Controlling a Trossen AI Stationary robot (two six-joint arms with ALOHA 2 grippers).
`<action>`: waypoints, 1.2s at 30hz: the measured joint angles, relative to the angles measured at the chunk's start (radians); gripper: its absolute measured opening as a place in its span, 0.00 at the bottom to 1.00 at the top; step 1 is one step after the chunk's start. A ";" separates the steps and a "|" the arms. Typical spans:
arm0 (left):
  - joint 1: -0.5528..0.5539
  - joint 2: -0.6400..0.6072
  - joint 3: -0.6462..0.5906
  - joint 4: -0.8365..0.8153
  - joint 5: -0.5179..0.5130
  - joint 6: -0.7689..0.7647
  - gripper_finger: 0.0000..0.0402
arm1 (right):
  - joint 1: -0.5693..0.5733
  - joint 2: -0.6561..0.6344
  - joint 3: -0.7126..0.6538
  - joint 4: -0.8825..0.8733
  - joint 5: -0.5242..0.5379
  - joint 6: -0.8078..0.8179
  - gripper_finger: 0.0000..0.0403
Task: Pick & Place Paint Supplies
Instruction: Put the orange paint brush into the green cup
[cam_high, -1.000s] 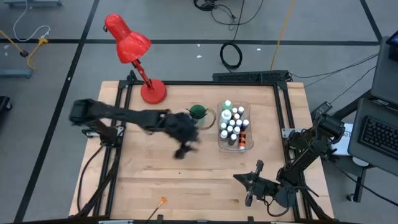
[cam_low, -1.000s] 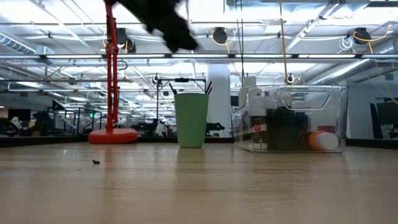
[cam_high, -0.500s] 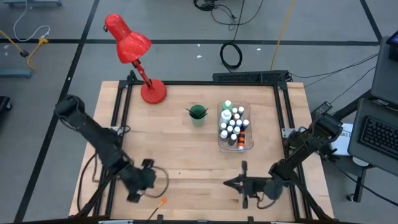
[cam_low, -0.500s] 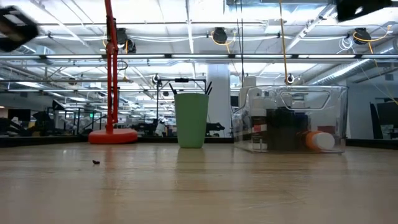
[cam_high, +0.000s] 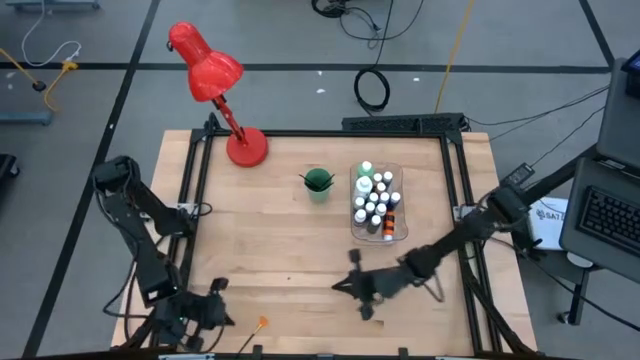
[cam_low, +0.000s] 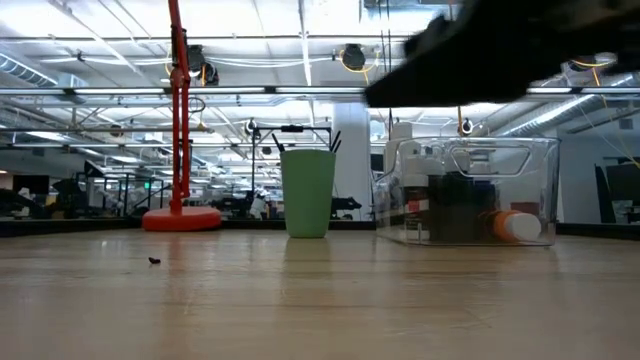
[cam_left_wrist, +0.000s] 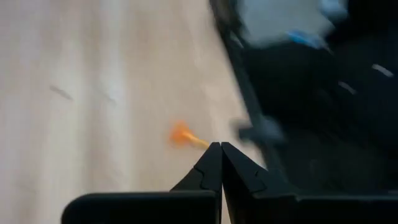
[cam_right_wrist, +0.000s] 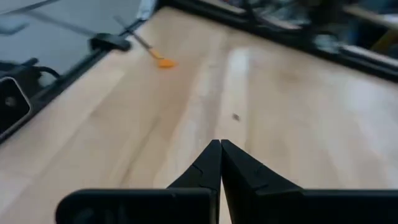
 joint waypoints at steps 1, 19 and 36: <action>-0.007 0.000 0.000 -0.001 -0.067 0.022 0.01 | -0.025 0.017 0.042 -0.033 -0.081 -0.019 0.01; 0.362 -0.523 -0.036 0.108 -0.096 0.695 0.01 | -0.162 0.505 0.736 -0.276 -0.497 -0.311 0.43; 0.437 -0.596 -0.260 0.237 -0.054 0.694 0.01 | -0.167 0.787 1.091 -0.305 -0.544 -0.294 0.44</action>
